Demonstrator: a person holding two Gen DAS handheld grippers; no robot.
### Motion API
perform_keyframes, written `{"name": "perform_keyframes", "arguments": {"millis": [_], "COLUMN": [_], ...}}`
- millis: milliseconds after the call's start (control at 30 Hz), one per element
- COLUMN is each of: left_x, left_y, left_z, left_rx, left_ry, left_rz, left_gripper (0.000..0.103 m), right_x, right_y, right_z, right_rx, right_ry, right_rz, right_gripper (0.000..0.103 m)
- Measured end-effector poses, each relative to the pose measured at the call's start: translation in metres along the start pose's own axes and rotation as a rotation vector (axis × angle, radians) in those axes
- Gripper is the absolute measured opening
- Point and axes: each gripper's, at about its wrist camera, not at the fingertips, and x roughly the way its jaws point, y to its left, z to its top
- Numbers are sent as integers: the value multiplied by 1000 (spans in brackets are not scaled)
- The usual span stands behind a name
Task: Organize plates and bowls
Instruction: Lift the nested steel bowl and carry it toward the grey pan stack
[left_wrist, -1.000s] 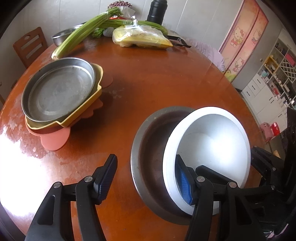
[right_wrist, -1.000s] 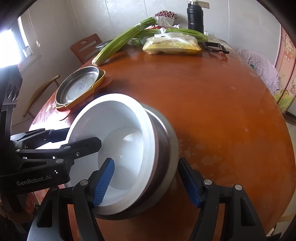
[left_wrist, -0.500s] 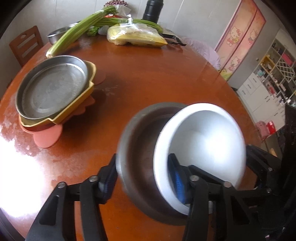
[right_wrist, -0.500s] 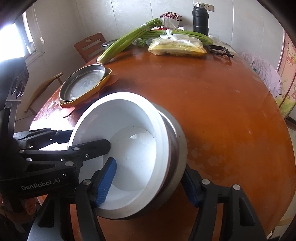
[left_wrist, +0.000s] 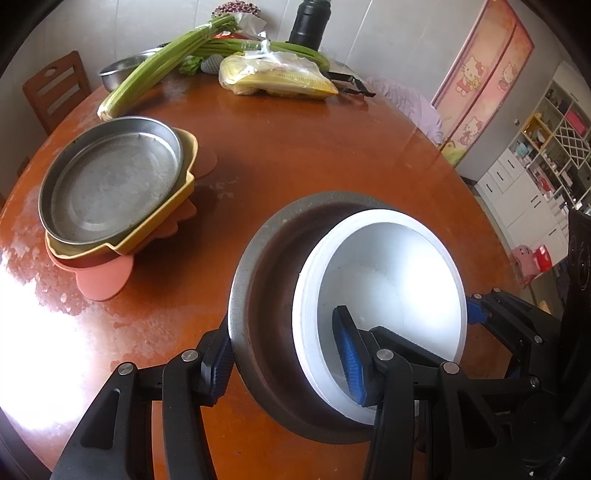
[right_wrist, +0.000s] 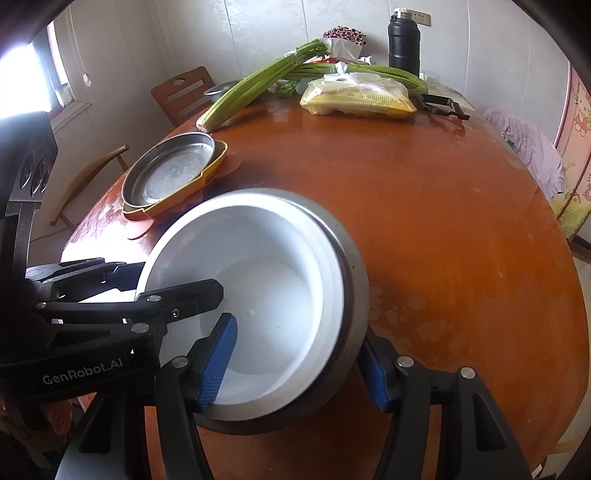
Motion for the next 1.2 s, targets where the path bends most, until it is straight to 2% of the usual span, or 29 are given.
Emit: {"name": "perform_keyframes", "arguments": {"millis": [600,1200], "left_x": [-30,-70], "left_y": [10,48], "left_z": [20,56], "left_rx": [-9,-16], "left_ry": [-48,-130], "left_rz": [1,-9], "left_gripper": [50,52], "right_x": [-13,-23], "right_y": [12,47], "right_z": [28,79], "right_rx": [-23,-59], "right_ry": [-38,-97], "right_rz": [9,6], "right_gripper": [63,63]}}
